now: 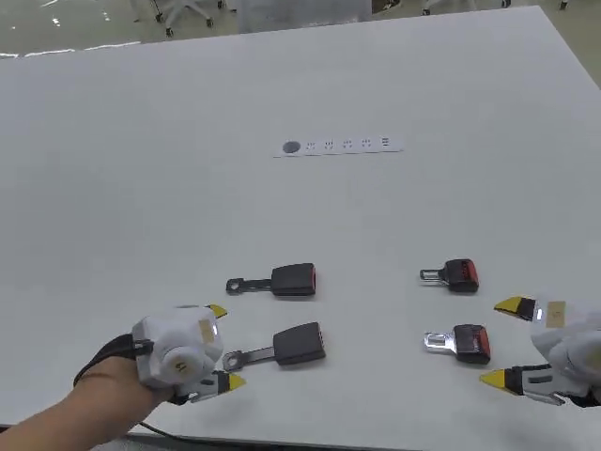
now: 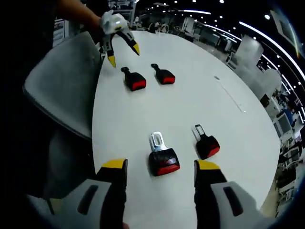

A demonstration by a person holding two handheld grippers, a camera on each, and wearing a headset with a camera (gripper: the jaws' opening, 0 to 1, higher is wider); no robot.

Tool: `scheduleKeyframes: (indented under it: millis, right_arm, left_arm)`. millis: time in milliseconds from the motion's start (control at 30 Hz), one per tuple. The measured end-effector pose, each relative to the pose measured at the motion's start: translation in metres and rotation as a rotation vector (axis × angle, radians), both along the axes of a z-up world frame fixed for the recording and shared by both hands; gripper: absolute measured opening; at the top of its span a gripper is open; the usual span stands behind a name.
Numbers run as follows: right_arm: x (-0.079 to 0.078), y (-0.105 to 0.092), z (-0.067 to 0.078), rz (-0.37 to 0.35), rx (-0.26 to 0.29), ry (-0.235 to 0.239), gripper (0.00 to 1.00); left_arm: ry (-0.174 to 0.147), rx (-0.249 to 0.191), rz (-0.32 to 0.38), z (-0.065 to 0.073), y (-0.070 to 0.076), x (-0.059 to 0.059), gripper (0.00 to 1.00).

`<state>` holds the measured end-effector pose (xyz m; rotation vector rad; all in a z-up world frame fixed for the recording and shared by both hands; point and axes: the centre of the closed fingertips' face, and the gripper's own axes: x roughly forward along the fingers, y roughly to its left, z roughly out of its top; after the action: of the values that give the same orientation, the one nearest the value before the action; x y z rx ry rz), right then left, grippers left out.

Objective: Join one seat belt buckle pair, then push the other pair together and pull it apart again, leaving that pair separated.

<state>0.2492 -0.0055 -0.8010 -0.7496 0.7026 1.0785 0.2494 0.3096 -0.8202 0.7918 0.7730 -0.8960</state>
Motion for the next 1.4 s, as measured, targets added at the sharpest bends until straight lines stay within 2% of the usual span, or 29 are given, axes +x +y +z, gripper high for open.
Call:
scheduleKeyframes:
  millis: [33, 100, 267, 533, 633, 867, 1000, 1133, 1167, 1267, 1333, 1367, 1400]
  right_arm:
    - [-0.001, 0.000, -0.003, 0.007, -0.010, 0.014, 0.57]
    - [0.001, 0.001, -0.007, 0.032, -0.030, 0.012, 0.56]
    - [0.007, 0.006, -0.014, 0.053, -0.043, 0.020, 0.50]
    - [0.018, 0.006, -0.028, 0.085, -0.081, 0.040, 0.45]
    - [0.021, 0.004, -0.034, 0.092, -0.094, 0.056, 0.45]
    - [0.016, 0.009, -0.047, 0.133, -0.112, 0.090, 0.44]
    - [0.017, 0.010, -0.052, 0.131, -0.108, 0.105, 0.44]
    - [0.016, 0.008, -0.058, 0.128, -0.114, 0.125, 0.41]
    - [0.016, 0.007, -0.059, 0.130, -0.123, 0.125, 0.41]
    - [0.016, 0.008, -0.058, 0.136, -0.124, 0.125, 0.39]
    - [0.016, 0.005, -0.062, 0.144, -0.138, 0.126, 0.38]
    - [0.016, 0.008, -0.060, 0.136, -0.103, 0.137, 0.36]
    - [0.017, 0.005, -0.061, 0.119, -0.103, 0.155, 0.36]
  left_arm:
    - [0.008, -0.002, -0.003, -0.001, -0.003, 0.000, 0.60]
    - [0.019, -0.005, -0.017, -0.005, -0.011, 0.001, 0.58]
    - [0.053, 0.005, -0.046, -0.018, -0.025, 0.002, 0.58]
    - [0.083, 0.004, -0.070, -0.023, -0.038, 0.008, 0.58]
    - [0.110, 0.010, -0.088, -0.025, -0.042, 0.007, 0.58]
    - [0.117, 0.030, -0.149, -0.028, -0.059, 0.010, 0.54]
    - [0.103, 0.045, -0.153, -0.031, -0.064, 0.018, 0.54]
    - [0.119, 0.063, -0.182, -0.036, -0.065, 0.016, 0.49]
    - [0.124, 0.052, -0.187, -0.036, -0.067, 0.016, 0.48]
    - [0.128, 0.065, -0.193, -0.037, -0.066, 0.016, 0.46]
    - [0.128, 0.066, -0.212, -0.038, -0.067, 0.014, 0.44]
    - [0.134, 0.065, -0.218, -0.038, -0.067, 0.012, 0.41]
    - [0.144, 0.065, -0.229, -0.038, -0.068, 0.009, 0.38]
